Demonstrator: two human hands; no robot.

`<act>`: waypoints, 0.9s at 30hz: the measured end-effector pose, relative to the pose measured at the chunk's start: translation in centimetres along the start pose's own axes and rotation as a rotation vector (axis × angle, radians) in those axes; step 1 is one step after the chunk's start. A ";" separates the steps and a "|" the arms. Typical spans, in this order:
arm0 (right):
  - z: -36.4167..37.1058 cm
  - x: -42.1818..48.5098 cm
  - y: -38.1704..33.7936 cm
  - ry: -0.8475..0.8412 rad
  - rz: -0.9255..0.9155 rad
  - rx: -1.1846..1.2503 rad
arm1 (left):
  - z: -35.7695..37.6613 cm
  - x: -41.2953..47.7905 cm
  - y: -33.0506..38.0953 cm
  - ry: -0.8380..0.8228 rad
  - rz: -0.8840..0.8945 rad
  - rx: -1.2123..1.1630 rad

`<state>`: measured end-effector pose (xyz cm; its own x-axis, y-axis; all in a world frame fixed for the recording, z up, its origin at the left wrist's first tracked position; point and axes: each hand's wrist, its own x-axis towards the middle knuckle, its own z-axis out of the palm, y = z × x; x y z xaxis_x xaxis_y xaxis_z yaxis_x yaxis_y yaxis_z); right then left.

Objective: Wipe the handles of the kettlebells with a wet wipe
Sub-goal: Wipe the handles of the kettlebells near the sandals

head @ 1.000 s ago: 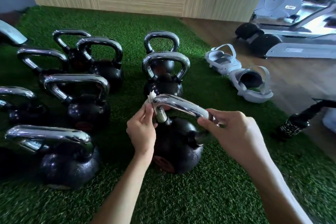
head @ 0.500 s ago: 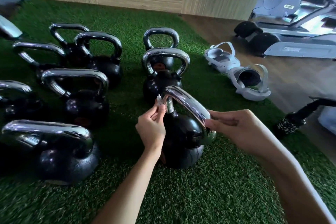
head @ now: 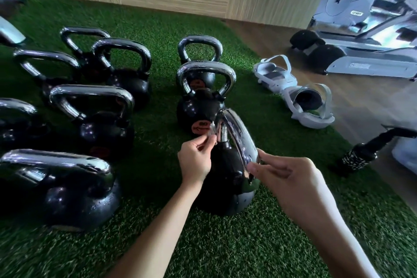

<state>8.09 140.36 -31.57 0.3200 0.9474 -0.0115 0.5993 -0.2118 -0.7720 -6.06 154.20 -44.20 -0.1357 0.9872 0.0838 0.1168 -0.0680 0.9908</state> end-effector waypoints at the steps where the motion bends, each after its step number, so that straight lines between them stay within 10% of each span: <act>1: -0.1 0.1 -0.1 -0.003 0.002 0.003 | 0.1 -0.3 0.3 0.024 0.001 0.005; 18: 0.3 0.2 0.6 -0.041 0.021 0.219 | -0.8 -1.8 6.0 -0.004 0.017 -0.320; 27: 0.2 0.4 0.8 -0.080 -0.005 0.224 | -1.3 -4.8 7.3 0.033 0.136 -0.097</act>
<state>8.54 140.61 -32.31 0.2531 0.9661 -0.0512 0.4201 -0.1574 -0.8937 -5.87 148.78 -37.26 -0.1574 0.9627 0.2200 0.0414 -0.2161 0.9755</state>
